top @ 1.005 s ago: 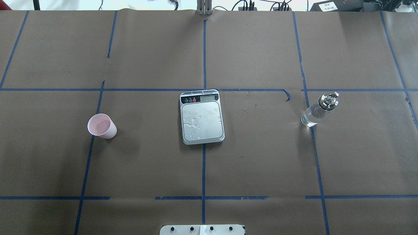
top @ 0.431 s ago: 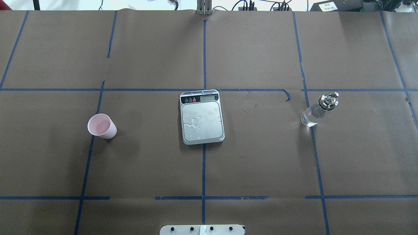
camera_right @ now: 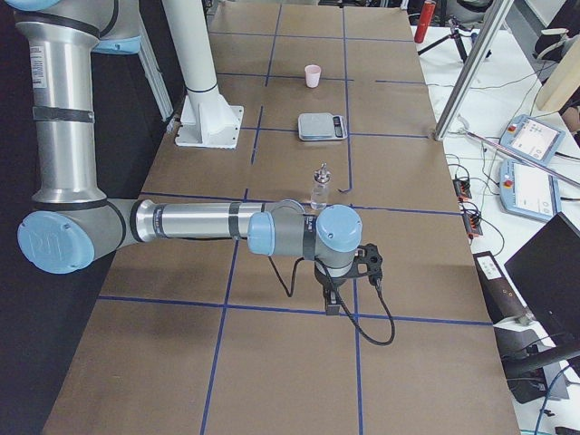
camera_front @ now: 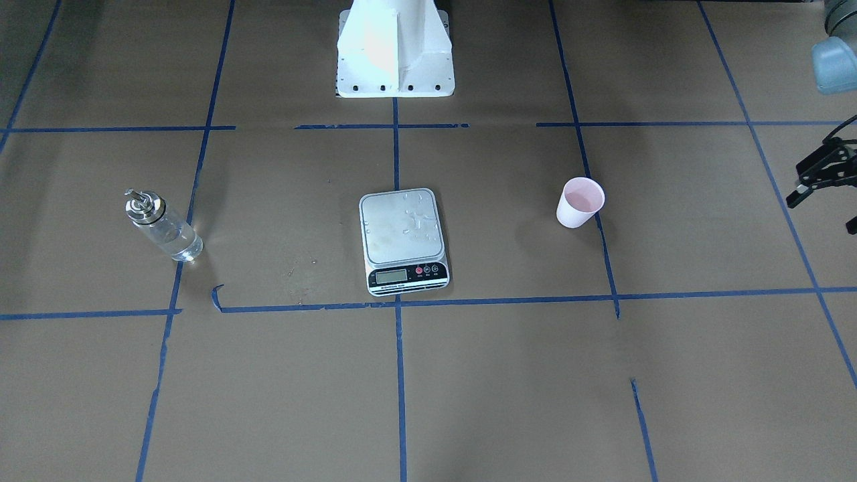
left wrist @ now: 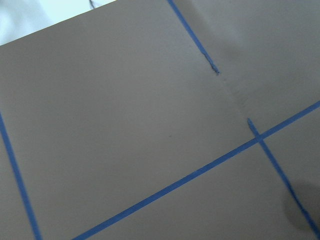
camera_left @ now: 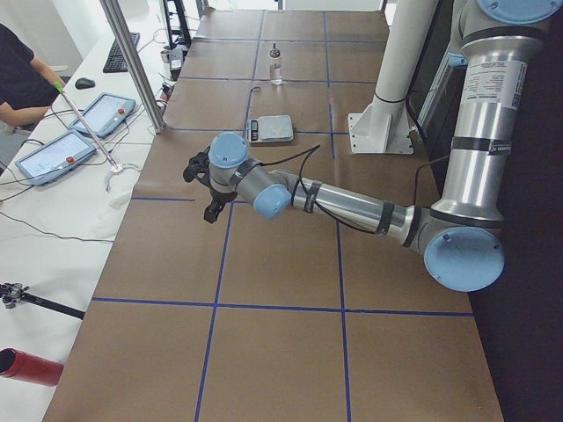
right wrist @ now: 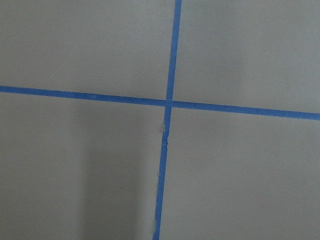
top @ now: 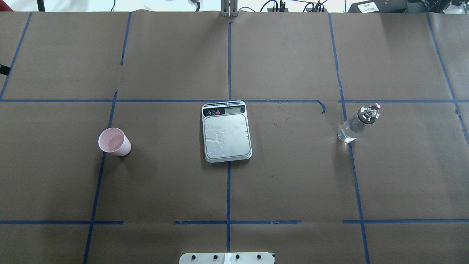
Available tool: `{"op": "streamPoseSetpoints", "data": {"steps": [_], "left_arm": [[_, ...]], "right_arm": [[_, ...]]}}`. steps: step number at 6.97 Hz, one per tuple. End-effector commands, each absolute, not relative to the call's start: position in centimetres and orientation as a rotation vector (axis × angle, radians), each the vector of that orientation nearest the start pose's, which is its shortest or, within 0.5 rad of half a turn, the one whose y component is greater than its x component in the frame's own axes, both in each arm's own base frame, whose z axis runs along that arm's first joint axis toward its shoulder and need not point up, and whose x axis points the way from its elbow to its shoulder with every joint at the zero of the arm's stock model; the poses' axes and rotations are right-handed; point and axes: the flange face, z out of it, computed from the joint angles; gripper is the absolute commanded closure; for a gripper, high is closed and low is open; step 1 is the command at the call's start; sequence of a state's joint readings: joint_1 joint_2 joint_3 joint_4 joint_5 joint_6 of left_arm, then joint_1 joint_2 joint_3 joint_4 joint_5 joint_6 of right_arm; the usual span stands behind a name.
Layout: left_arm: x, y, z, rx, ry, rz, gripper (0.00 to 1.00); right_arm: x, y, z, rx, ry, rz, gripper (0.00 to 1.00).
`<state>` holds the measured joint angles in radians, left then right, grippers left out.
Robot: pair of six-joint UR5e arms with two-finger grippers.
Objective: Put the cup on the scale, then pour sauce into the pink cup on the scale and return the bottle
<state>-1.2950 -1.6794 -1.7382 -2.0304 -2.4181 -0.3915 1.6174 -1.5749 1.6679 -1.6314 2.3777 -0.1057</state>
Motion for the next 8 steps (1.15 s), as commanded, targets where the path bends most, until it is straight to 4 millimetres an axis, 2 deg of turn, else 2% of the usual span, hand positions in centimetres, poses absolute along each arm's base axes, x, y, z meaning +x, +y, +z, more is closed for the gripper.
{"op": "streamPoseSetpoints", "data": {"steps": [1, 2, 3, 4, 8], "left_arm": [[19.4, -50.1, 40.5, 0.172, 1.071, -0.08, 0.0], [22.8, -46.7, 40.5, 0.121, 1.041, -0.167, 0.0], [27.1, -44.7, 40.5, 0.094, 1.005, -0.239, 0.0], [29.8, -43.6, 41.4, 0.09, 0.966, -0.249, 0.0], [33.1, -42.4, 43.6, 0.04, 0.928, -0.21, 0.0]], "right_arm": [[8.3, -48.7, 61.9, 0.086, -0.811, -0.045, 0.0], [8.2, -47.9, 62.5, 0.118, -0.809, -0.06, 0.0], [8.2, -47.7, 62.6, 0.147, -0.804, -0.071, 0.0], [8.3, -47.9, 62.3, 0.154, -0.8, -0.074, 0.0], [8.2, -48.3, 61.7, 0.159, -0.807, -0.076, 0.0]]}}
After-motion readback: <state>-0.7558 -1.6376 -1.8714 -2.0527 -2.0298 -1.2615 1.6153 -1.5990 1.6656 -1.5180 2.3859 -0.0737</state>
